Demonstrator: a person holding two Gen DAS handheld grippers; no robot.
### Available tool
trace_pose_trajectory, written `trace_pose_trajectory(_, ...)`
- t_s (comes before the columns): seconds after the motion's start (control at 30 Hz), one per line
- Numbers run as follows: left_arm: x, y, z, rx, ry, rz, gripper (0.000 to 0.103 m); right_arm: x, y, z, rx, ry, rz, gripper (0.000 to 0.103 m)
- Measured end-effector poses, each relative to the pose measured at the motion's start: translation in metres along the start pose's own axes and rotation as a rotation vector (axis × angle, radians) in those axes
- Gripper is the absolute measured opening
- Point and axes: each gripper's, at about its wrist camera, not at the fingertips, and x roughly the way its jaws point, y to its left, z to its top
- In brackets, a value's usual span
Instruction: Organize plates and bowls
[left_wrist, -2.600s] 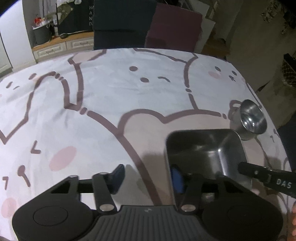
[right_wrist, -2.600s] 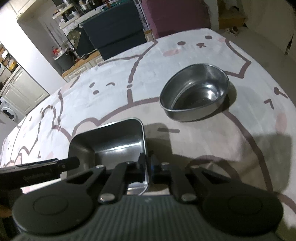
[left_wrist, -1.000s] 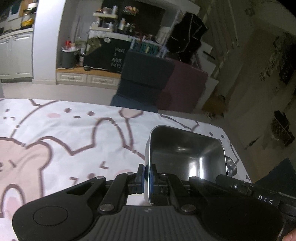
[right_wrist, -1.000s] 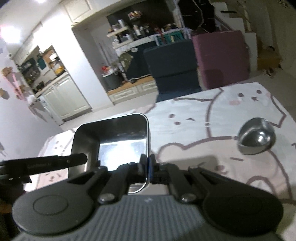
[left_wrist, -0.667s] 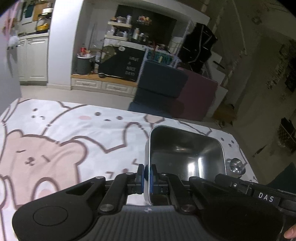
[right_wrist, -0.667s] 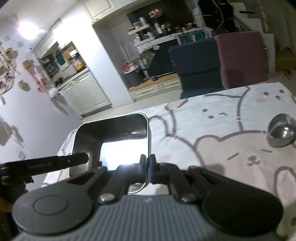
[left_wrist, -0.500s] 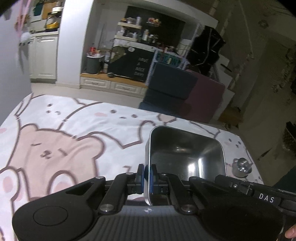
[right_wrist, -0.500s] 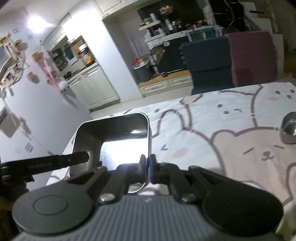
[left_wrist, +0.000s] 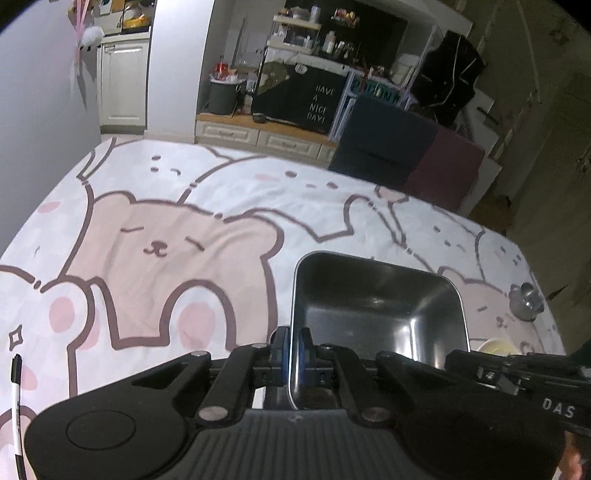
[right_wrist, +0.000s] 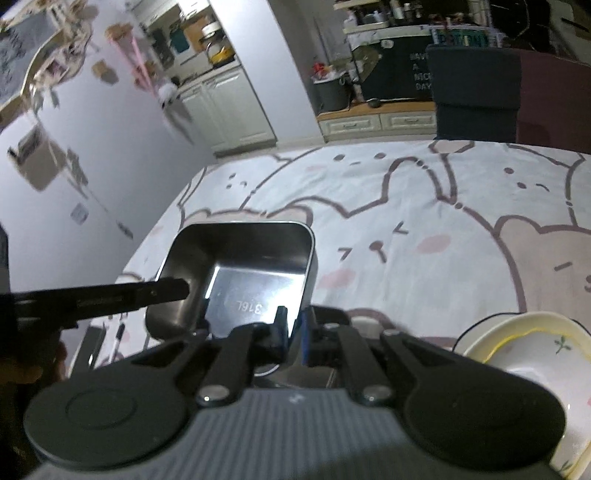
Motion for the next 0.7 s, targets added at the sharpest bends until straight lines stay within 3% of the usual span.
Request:
trace_pose_trajectory(0.3, 0.033, -0.009, -0.013, 0.069, 0.077, 0.048, 0.005, 0.012, 0.006, -0.018, -0.025, 0.068, -0.050, 0.010)
trace_pose_trajectory(0.7, 0.070, -0.027, -0.027, 0.141, 0.152, 0.091, 0.011, 0.014, 0.003, -0.026, -0.050, 0.079, -0.109, 0.010)
